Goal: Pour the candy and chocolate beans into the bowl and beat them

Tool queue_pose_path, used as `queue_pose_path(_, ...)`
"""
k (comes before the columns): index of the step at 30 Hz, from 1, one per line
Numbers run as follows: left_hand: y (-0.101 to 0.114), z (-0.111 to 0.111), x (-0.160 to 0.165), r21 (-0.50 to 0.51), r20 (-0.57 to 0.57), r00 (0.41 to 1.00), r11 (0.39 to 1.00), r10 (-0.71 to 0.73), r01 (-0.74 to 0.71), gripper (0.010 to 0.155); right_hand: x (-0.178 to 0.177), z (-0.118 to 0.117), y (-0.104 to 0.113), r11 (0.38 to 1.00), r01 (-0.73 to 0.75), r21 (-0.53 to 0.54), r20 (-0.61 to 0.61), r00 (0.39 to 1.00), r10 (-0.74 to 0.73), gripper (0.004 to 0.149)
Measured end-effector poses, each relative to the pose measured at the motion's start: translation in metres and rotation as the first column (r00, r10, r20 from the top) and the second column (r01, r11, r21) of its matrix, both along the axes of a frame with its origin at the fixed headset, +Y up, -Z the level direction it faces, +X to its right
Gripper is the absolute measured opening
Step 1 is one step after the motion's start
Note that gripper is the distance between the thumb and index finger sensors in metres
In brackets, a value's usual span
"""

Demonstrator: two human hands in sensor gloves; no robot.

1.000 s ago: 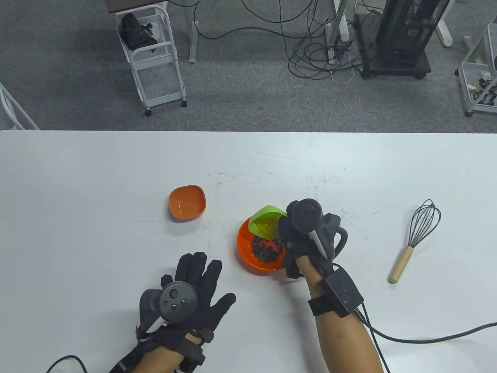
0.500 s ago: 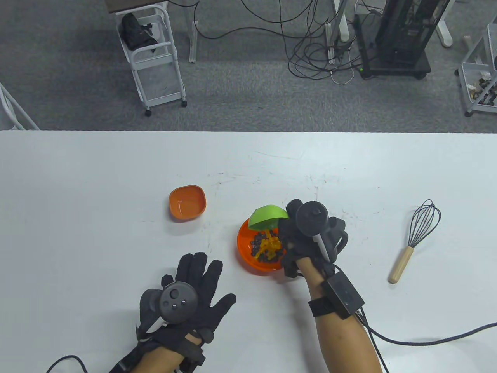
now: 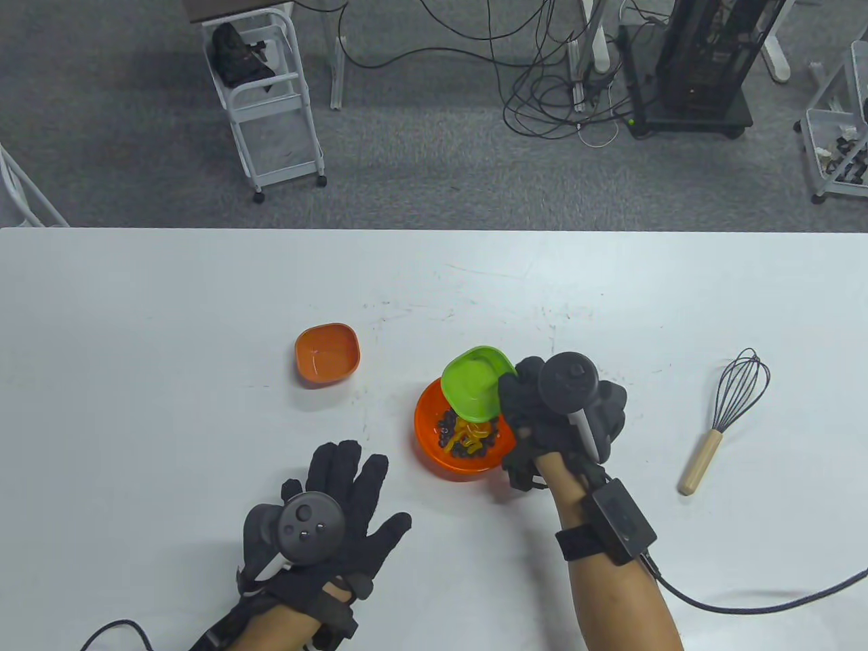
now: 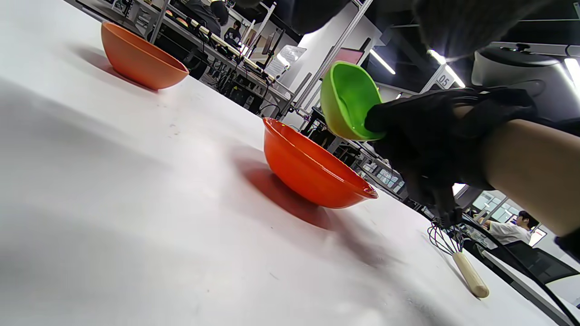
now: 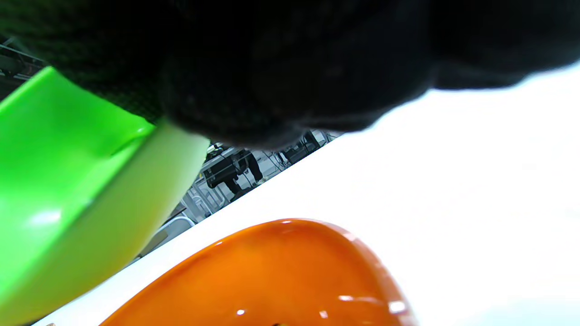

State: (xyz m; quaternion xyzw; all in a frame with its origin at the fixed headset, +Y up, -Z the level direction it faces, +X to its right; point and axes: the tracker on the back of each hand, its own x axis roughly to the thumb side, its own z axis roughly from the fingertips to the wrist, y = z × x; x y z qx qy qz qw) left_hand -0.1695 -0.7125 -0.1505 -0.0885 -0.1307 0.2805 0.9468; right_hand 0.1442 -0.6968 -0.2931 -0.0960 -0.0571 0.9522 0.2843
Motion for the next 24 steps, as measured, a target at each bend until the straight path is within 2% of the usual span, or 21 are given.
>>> queue_pose_path(6, 0.0, 0.0, 0.0, -0.006, 0.003, 1.0, 1.0, -0.002, 0.002, 0.085, 0.03, 0.018, 0.006, 0.999, -0.034, -0.042, -0.032, 0.999, 0.032, 0.041)
queue_pose_path(12, -0.001, 0.001, 0.001, -0.011, 0.009, 1.0, 1.0, -0.014, 0.014, 0.085, 0.068, 0.04, 0.004, 0.977, -0.083, -0.198, -0.078, 0.995, 0.068, 0.042)
queue_pose_path(17, -0.001, 0.003, 0.002, -0.011, 0.015, 1.0, 1.0, -0.024, 0.024, 0.085, 0.099, 0.059, -0.009, 0.945, -0.119, -0.305, -0.073, 0.992, 0.101, 0.041)
queue_pose_path(24, -0.001, 0.006, 0.004, 0.0, 0.031, 0.999, 0.999, -0.034, 0.034, 0.085, 0.127, 0.077, -0.032, 0.913, -0.124, -0.388, -0.065, 0.992, 0.107, 0.041)
